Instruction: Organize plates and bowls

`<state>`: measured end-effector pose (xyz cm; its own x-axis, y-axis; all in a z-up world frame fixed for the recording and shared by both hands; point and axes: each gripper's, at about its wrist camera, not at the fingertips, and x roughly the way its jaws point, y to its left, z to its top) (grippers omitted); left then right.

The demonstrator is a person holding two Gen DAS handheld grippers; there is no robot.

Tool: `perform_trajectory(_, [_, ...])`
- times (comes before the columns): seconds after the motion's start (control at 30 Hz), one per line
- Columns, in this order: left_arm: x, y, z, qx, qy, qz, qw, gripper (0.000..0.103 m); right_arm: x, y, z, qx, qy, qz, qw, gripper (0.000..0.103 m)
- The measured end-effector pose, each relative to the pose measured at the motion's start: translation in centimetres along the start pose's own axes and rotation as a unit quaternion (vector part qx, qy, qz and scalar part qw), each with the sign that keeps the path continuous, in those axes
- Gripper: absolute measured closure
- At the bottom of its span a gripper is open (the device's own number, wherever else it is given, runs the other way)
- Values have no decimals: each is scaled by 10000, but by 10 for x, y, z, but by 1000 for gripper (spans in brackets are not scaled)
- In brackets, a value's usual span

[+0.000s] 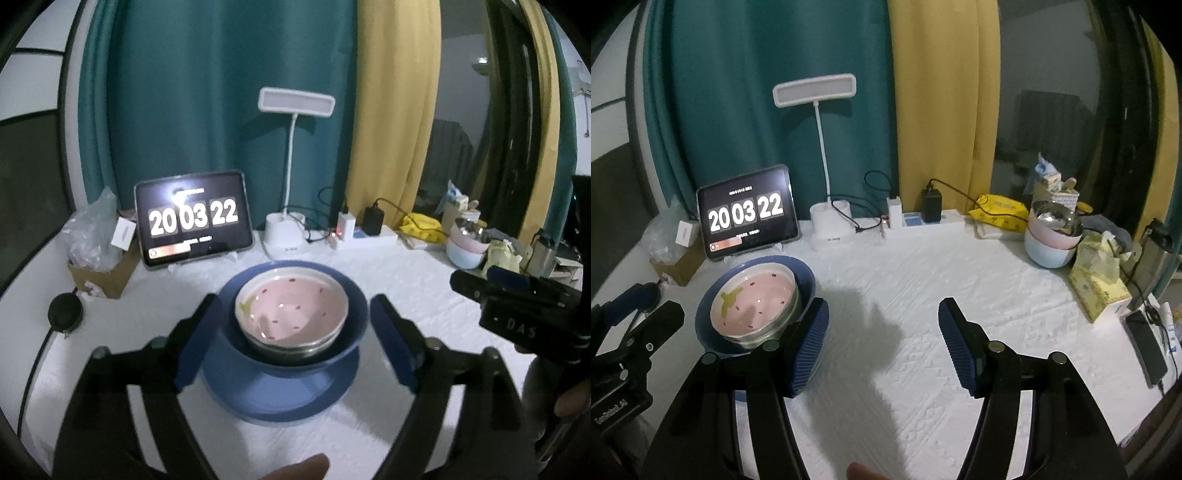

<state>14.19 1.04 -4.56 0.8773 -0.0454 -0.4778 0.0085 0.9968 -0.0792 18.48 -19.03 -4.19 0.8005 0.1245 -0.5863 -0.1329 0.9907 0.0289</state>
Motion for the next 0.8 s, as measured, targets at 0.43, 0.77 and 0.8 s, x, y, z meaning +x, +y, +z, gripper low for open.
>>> perform_trajectory(0.43, [-54,-7,11,-136,-632,-93,9979,14,-49,-5,1,-4,-379,-5,9993,38])
perform_trajectory(0.77, [-88,-17,20,80,-1061,-38,9943,14,-80,-8,1,-7,-672,28,9977,38])
perform_trajectory(0.8, [-90,-18,20,88,-1091,-46,9940,14,-85,-9,1,-4,-712,27,9975,38])
